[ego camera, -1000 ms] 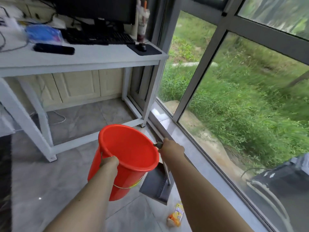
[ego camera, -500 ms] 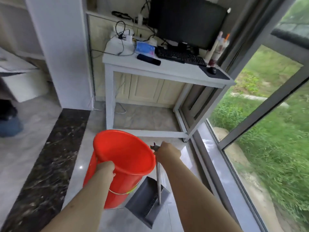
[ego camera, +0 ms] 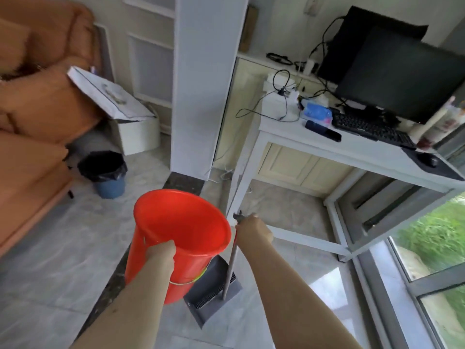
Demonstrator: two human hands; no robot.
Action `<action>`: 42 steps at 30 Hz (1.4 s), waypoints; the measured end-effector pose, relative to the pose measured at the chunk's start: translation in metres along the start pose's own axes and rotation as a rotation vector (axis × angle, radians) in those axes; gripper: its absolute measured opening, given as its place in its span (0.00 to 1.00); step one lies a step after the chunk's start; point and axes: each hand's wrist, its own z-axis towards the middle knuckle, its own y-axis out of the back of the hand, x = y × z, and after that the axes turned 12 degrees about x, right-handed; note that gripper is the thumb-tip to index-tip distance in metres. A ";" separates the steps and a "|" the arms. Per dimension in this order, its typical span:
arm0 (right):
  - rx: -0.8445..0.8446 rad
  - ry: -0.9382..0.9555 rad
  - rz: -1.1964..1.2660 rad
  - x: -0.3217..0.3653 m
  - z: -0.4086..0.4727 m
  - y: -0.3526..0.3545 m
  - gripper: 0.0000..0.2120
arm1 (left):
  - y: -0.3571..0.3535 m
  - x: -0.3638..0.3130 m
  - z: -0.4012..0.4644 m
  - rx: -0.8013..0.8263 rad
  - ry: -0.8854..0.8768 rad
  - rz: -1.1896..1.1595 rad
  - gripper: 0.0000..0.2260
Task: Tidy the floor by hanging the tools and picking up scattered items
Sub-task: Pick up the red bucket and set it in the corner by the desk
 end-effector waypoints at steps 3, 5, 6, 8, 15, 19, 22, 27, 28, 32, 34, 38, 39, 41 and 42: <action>-0.014 -0.005 0.105 0.051 0.025 -0.007 0.19 | 0.020 -0.039 0.028 -0.035 -0.013 -0.085 0.24; -0.003 -0.016 0.227 0.082 0.033 -0.009 0.18 | 0.030 -0.062 0.051 -0.048 -0.050 -0.092 0.25; 0.016 -0.016 0.289 0.092 0.040 -0.013 0.18 | 0.033 -0.070 0.059 -0.041 -0.052 -0.100 0.25; 0.048 0.025 0.355 0.113 0.055 -0.018 0.17 | 0.039 -0.088 0.081 -0.063 -0.046 -0.122 0.28; 0.184 0.022 0.476 0.195 0.139 -0.017 0.07 | 0.031 -0.152 0.145 -0.117 -0.098 -0.119 0.27; 0.177 0.040 0.534 0.228 0.197 -0.002 0.11 | 0.008 -0.196 0.186 -0.145 -0.116 -0.096 0.29; 0.199 0.032 0.566 0.250 0.237 0.012 0.09 | -0.012 -0.225 0.215 -0.151 -0.090 -0.108 0.30; 0.233 0.040 0.570 0.288 0.297 0.034 0.13 | -0.041 -0.272 0.261 -0.143 -0.052 -0.074 0.27; 0.231 0.037 0.577 0.291 0.304 0.037 0.11 | -0.046 -0.278 0.266 -0.136 -0.044 -0.060 0.27; 0.217 0.052 0.594 0.316 0.349 0.045 0.11 | -0.066 -0.310 0.310 -0.149 0.011 -0.073 0.27; 0.191 0.049 0.636 0.329 0.373 0.047 0.14 | -0.076 -0.324 0.330 -0.160 0.002 -0.033 0.27; 0.145 -0.005 0.729 0.348 0.419 0.050 0.21 | -0.098 -0.350 0.369 -0.166 -0.011 0.035 0.28; 0.130 -0.024 0.756 0.353 0.432 0.051 0.20 | -0.105 -0.358 0.381 -0.157 0.021 0.087 0.27; 0.100 -0.048 0.792 0.360 0.450 0.054 0.20 | -0.114 -0.371 0.398 -0.135 0.083 0.178 0.25; 0.080 -0.064 0.797 0.364 0.460 0.056 0.20 | -0.119 -0.377 0.408 -0.122 0.111 0.202 0.25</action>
